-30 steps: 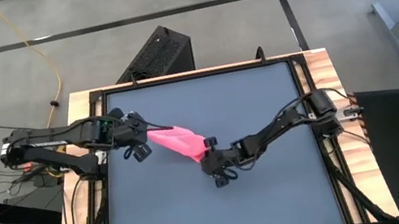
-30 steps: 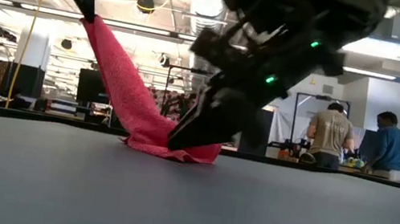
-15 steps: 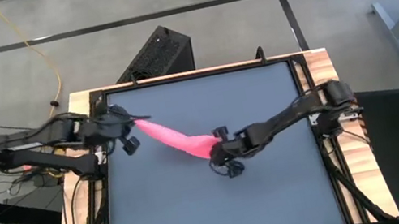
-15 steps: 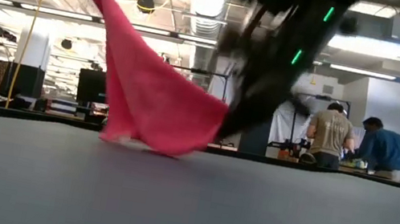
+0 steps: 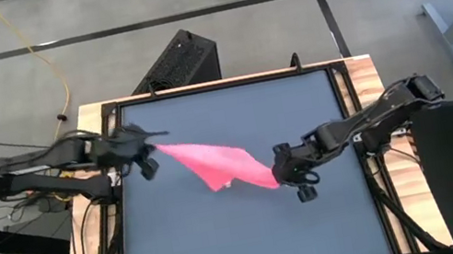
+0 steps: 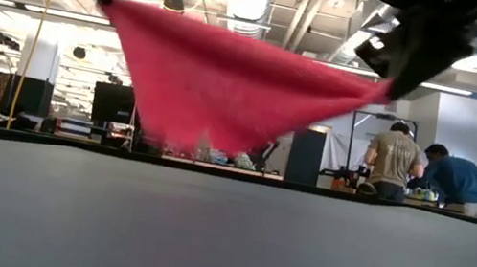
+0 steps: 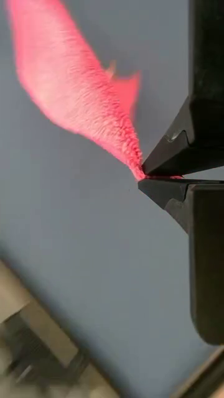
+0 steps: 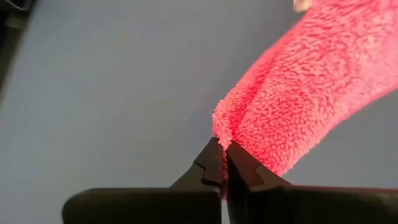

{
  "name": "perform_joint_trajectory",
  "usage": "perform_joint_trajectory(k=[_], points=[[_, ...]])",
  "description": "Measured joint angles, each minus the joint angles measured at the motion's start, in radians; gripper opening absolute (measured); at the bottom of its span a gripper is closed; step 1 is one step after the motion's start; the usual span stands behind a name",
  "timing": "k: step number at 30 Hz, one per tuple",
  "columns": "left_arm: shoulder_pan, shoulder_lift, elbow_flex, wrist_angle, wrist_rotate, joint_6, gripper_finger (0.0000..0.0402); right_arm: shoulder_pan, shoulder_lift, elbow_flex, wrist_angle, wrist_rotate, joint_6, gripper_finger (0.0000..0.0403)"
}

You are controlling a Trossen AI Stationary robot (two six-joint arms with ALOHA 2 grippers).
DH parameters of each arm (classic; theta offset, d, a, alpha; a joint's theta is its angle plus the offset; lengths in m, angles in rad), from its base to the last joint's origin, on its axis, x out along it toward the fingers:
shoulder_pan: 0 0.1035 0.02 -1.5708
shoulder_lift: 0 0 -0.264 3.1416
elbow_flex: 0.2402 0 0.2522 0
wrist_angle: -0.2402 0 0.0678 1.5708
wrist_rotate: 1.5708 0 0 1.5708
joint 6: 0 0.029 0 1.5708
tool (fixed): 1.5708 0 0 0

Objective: Roll towel
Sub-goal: Fold the pink microfiber towel

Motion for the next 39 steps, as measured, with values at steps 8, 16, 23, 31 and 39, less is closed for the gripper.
perform_joint_trajectory(k=[8, 16, 23, 31, 39], points=[[-0.109, 0.120, -0.254, 0.290, 0.253, -0.128, 0.0000, 0.084, 0.070, -0.059, 0.021, -0.023, 0.222, 0.0074], [-0.211, 0.191, -0.245, 0.314, 0.212, -0.183, 0.0000, 0.133, 0.022, -0.059, 0.013, -0.025, 0.257, 0.0138], [-0.263, 0.208, -0.245, 0.324, 0.231, -0.202, 0.0000, 0.176, -0.071, -0.061, 0.069, 0.078, 0.207, 0.0174], [-0.371, 0.293, -0.244, 0.473, 0.327, -0.157, 0.0000, 0.019, 0.109, -0.170, 0.746, 0.277, -0.093, 0.0172], [-0.457, 0.463, -0.244, 0.538, 0.355, -0.198, 0.0000, -0.095, 0.322, -0.170, 0.875, 0.127, -0.113, 0.0166]])
